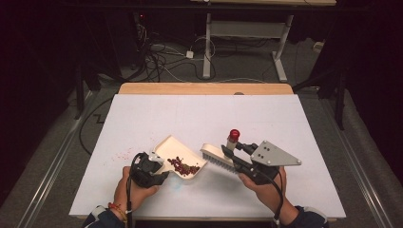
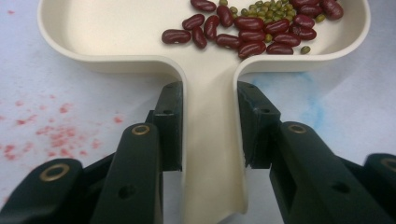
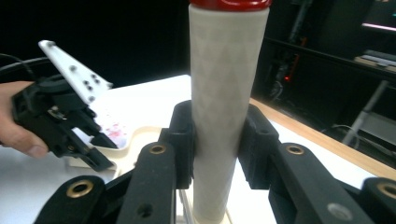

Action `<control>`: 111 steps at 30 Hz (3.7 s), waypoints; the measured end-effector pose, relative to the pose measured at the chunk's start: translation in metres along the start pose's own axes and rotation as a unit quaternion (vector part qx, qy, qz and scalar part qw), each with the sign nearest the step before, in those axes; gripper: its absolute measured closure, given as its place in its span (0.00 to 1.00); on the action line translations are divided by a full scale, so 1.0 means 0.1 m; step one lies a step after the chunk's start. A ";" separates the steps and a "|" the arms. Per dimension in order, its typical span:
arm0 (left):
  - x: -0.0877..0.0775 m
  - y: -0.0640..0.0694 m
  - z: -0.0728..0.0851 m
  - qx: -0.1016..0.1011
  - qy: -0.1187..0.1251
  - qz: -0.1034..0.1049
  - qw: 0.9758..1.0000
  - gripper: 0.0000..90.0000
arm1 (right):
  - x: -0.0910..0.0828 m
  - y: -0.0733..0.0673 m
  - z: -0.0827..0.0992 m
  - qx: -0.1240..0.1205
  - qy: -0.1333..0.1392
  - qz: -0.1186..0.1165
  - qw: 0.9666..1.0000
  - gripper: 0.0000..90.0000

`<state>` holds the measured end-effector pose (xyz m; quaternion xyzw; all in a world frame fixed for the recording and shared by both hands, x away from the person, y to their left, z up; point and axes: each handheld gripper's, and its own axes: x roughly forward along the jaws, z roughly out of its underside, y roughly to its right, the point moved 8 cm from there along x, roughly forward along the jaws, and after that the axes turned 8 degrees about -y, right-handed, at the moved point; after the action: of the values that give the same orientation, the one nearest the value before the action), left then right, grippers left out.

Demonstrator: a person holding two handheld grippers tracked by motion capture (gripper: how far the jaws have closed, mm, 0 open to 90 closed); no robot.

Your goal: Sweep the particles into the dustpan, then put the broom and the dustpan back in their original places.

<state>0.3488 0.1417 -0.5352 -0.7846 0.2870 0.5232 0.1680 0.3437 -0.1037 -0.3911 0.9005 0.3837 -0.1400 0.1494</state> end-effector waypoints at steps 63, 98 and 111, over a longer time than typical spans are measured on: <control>0.01 -0.53 -0.02 -0.130 0.064 -0.038 0.989 0.56 | 0.03 1.51 0.59 0.105 -0.145 0.019 0.984 0.68; -0.16 -0.10 0.16 0.109 0.148 -0.054 0.981 0.26 | 0.57 1.74 0.79 0.101 -0.142 0.098 0.980 0.42; -0.16 -0.08 0.13 0.116 0.152 -0.052 0.980 0.24 | 0.37 1.53 0.57 0.057 -0.112 0.082 0.989 0.34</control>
<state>0.3397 0.1601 -0.5261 -0.8439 0.3270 0.3513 0.2395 0.4727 -0.2019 -0.4323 0.9145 0.2812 -0.2488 0.1507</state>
